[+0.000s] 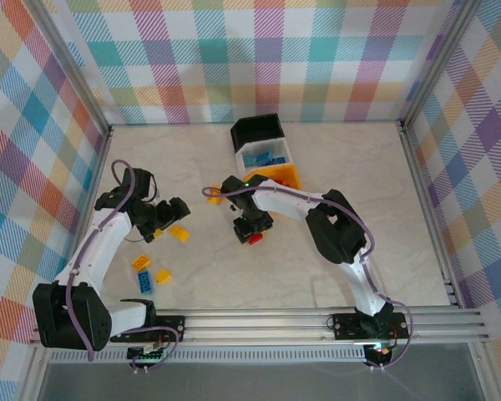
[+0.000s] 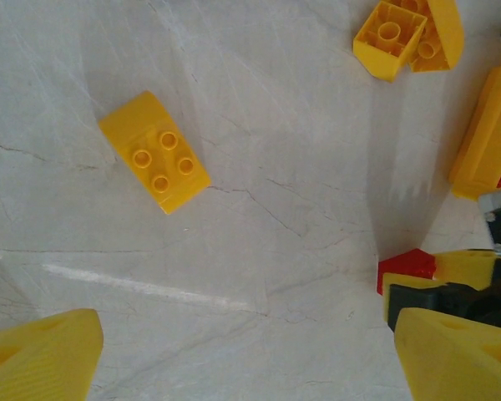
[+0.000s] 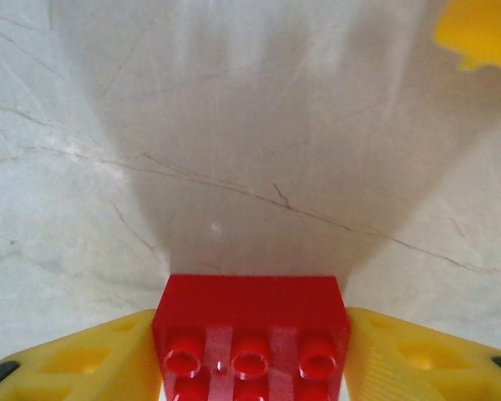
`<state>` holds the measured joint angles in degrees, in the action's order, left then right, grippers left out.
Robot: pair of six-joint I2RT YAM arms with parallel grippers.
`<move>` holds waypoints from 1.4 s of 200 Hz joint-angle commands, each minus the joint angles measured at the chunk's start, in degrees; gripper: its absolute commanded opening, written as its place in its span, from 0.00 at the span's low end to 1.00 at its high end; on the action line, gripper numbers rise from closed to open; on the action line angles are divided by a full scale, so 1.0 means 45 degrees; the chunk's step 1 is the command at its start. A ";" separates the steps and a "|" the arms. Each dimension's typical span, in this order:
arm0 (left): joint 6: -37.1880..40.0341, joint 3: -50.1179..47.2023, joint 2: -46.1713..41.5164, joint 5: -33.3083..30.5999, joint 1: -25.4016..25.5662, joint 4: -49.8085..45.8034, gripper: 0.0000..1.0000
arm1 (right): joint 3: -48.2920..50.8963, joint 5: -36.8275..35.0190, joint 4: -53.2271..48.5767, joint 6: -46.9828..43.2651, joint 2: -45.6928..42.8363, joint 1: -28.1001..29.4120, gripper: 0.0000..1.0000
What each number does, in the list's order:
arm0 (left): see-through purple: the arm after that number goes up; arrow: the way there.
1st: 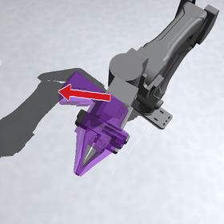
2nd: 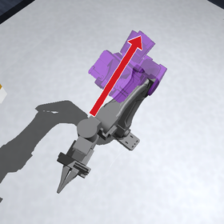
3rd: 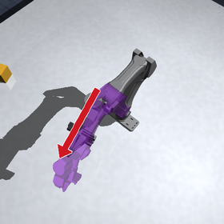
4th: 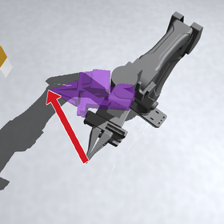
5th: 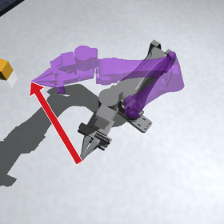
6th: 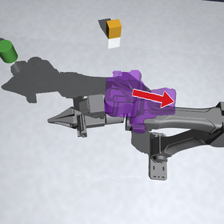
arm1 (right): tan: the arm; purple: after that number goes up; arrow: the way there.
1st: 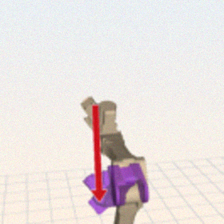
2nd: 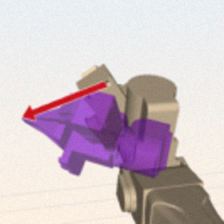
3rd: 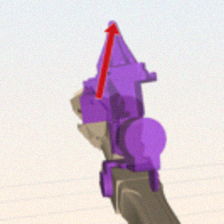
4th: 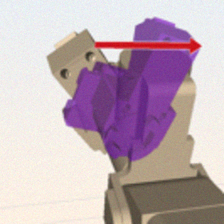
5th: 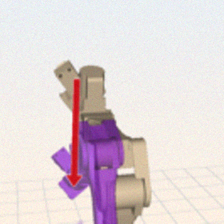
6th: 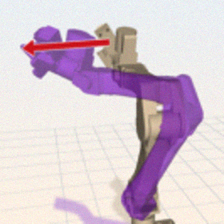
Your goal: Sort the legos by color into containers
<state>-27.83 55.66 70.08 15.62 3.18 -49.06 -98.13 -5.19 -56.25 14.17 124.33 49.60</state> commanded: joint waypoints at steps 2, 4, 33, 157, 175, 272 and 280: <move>-0.0021 0.0094 0.0149 0.0181 -0.0140 0.0160 0.90 | -0.0078 -0.0384 -0.0711 -0.0015 -0.1453 0.0075 0.56; -0.0010 0.0112 0.0163 0.0167 -0.0140 0.0160 0.90 | -0.0096 -0.0412 -0.0735 -0.0008 -0.1535 0.0086 0.56; 0.0097 0.0254 0.0264 0.0104 -0.0140 0.0160 0.91 | -0.0503 -0.0747 -0.1144 0.0097 -0.2635 0.0028 0.55; 0.0410 0.0294 -0.0251 -0.0072 -0.0140 -0.0544 0.91 | -0.2681 0.1917 -0.2649 -0.1973 -0.2367 -0.1736 0.70; 0.0307 0.0154 -0.0258 -0.0033 -0.0140 -0.0457 0.91 | -0.1013 0.2150 -0.2281 -0.2070 -0.2708 -0.1037 0.77; 0.0248 0.0406 0.0076 0.0084 -0.0129 -0.0612 0.91 | 0.0386 0.2147 -0.0246 -0.1470 -0.0839 -0.0711 0.91; 0.0243 0.0393 0.0039 0.0071 -0.0139 -0.0650 0.91 | 0.0361 0.2187 -0.0182 -0.1453 -0.0703 -0.0720 0.91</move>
<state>-27.20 56.40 70.41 15.57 3.18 -49.60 -95.18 3.18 -58.50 7.25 118.32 46.17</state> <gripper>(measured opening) 0.912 0.905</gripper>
